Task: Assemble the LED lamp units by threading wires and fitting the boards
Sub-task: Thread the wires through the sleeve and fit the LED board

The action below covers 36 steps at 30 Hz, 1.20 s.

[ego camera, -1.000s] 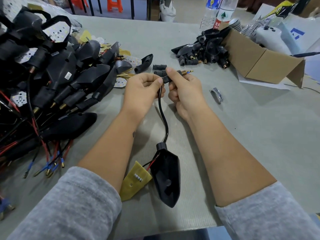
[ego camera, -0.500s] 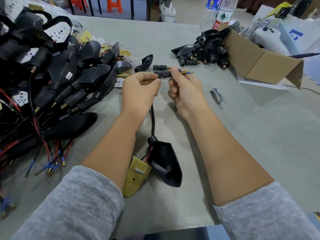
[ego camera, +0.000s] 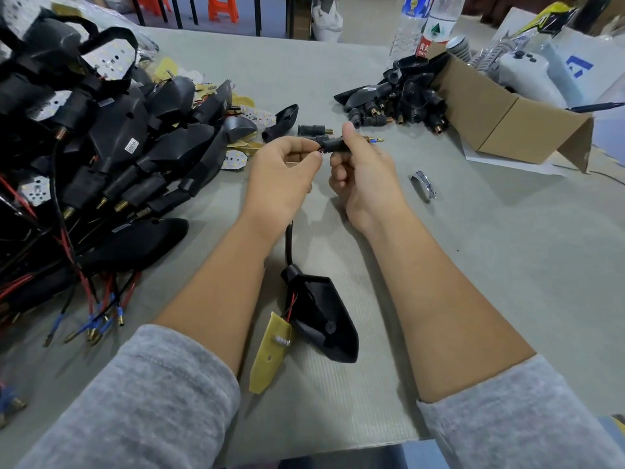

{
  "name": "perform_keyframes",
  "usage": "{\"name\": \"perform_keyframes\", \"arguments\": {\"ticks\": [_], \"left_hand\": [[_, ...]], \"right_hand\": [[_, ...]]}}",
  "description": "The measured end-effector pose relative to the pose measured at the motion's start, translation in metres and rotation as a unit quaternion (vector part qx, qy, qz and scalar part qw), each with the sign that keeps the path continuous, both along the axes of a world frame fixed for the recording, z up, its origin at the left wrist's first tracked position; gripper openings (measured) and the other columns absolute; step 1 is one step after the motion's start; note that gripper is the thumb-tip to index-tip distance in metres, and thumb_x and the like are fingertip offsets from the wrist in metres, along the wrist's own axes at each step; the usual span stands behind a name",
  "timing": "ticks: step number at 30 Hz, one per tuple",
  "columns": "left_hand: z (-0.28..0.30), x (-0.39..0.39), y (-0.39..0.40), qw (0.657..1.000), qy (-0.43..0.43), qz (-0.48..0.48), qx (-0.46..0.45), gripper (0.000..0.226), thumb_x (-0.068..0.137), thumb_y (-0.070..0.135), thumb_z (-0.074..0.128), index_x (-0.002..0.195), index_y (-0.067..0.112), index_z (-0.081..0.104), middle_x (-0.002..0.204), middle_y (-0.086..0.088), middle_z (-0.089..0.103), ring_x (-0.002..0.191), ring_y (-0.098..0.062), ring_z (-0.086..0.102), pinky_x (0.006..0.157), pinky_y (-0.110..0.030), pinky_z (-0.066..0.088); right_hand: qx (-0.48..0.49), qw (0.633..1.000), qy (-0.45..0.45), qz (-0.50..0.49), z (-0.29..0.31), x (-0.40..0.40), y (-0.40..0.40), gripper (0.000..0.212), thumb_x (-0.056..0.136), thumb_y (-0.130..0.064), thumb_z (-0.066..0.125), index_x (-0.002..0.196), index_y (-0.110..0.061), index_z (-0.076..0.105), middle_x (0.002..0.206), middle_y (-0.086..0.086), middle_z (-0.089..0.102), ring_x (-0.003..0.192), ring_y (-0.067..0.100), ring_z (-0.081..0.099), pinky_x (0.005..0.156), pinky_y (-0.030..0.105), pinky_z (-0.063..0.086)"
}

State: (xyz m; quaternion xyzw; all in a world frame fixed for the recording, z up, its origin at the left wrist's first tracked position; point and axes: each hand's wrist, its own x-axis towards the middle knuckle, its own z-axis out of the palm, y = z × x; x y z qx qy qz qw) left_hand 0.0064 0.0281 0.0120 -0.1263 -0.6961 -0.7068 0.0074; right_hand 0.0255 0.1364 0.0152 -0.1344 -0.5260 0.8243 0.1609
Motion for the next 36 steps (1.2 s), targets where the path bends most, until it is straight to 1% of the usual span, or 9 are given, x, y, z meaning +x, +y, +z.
{"name": "perform_keyframes", "arguments": {"ticks": [5,9,15,18,20,22,25,31,36], "left_hand": [[0.0003,-0.0001,-0.0026,1.000,-0.008,0.004,0.004,0.011,0.094,0.012,0.060,0.090,0.022,0.061,0.079,0.004,0.058,0.056,-0.006,0.047,0.047,-0.020,0.038],[-0.0001,-0.0010,-0.0034,0.999,0.028,-0.016,-0.033,0.016,0.094,0.007,0.058,0.087,0.021,0.062,0.075,0.008,0.054,0.060,-0.004,0.045,0.055,-0.019,0.034],[0.0014,0.0008,-0.0055,0.993,0.073,-0.030,-0.083,0.013,0.091,0.004,0.061,0.087,0.016,0.064,0.076,0.011,0.057,0.052,0.006,0.046,0.057,-0.010,0.035],[0.0015,0.0013,-0.0049,0.997,0.046,-0.019,-0.066,0.012,0.091,0.012,0.064,0.084,0.020,0.061,0.076,0.009,0.059,0.058,0.000,0.048,0.056,-0.017,0.037],[0.0029,0.0024,-0.0047,0.999,0.001,-0.020,-0.041,0.011,0.091,0.017,0.066,0.083,0.019,0.058,0.074,0.002,0.061,0.052,-0.006,0.045,0.050,-0.019,0.036],[0.0048,0.0038,-0.0047,0.998,-0.033,-0.035,-0.030,0.011,0.093,0.019,0.063,0.084,0.016,0.058,0.069,0.000,0.062,0.042,-0.006,0.039,0.041,-0.018,0.032],[0.0070,0.0042,-0.0059,0.997,-0.044,-0.055,-0.033,0.012,0.095,0.012,0.058,0.084,0.016,0.061,0.067,0.001,0.062,0.042,-0.005,0.037,0.041,-0.018,0.030],[0.0074,0.0055,-0.0094,0.996,-0.036,-0.072,-0.030,0.016,0.096,0.009,0.056,0.085,0.018,0.062,0.069,0.002,0.064,0.048,-0.007,0.036,0.043,-0.019,0.029],[0.0098,0.0057,-0.0079,0.996,-0.054,-0.071,-0.019,0.013,0.096,0.008,0.054,0.088,0.016,0.059,0.068,0.001,0.065,0.045,-0.007,0.037,0.041,-0.018,0.029]], "right_hand": [[-0.020,1.000,0.015,0.017,0.0018,-0.0006,0.0011,0.028,0.101,-0.031,0.051,0.081,-0.011,0.054,0.054,-0.001,0.053,0.043,0.008,0.041,0.043,0.019,0.033],[-0.010,1.000,-0.001,0.007,0.0020,-0.0016,0.0008,0.026,0.101,-0.029,0.051,0.080,-0.013,0.051,0.051,-0.002,0.051,0.042,0.009,0.038,0.042,0.020,0.030],[0.057,0.998,-0.006,0.008,0.0013,-0.0009,0.0030,0.028,0.098,-0.028,0.055,0.074,-0.013,0.050,0.051,-0.001,0.043,0.041,0.011,0.028,0.046,0.025,0.022],[0.068,0.998,-0.002,0.008,0.0011,-0.0003,0.0019,0.036,0.099,-0.037,0.054,0.071,-0.015,0.046,0.055,0.002,0.039,0.043,0.012,0.025,0.049,0.028,0.020],[0.050,0.999,0.002,-0.006,0.0013,-0.0004,0.0028,0.038,0.099,-0.041,0.052,0.072,-0.014,0.047,0.057,0.002,0.039,0.043,0.011,0.025,0.048,0.027,0.021],[0.023,0.999,0.007,-0.023,0.0015,-0.0005,0.0048,0.035,0.099,-0.041,0.052,0.081,-0.011,0.049,0.058,0.001,0.040,0.044,0.010,0.028,0.045,0.023,0.023],[0.010,0.999,0.003,-0.038,0.0019,0.0003,0.0074,0.029,0.097,-0.037,0.057,0.092,-0.010,0.047,0.059,-0.001,0.043,0.045,0.009,0.032,0.044,0.020,0.028],[0.087,0.996,-0.010,-0.011,0.0042,0.0028,0.0033,0.034,0.097,-0.031,0.058,0.069,-0.016,0.046,0.055,0.000,0.042,0.042,0.009,0.029,0.045,0.024,0.022],[0.093,0.996,-0.014,-0.010,0.0043,0.0019,0.0026,0.034,0.097,-0.032,0.058,0.070,-0.015,0.047,0.056,0.000,0.043,0.042,0.008,0.031,0.048,0.025,0.024]]}}
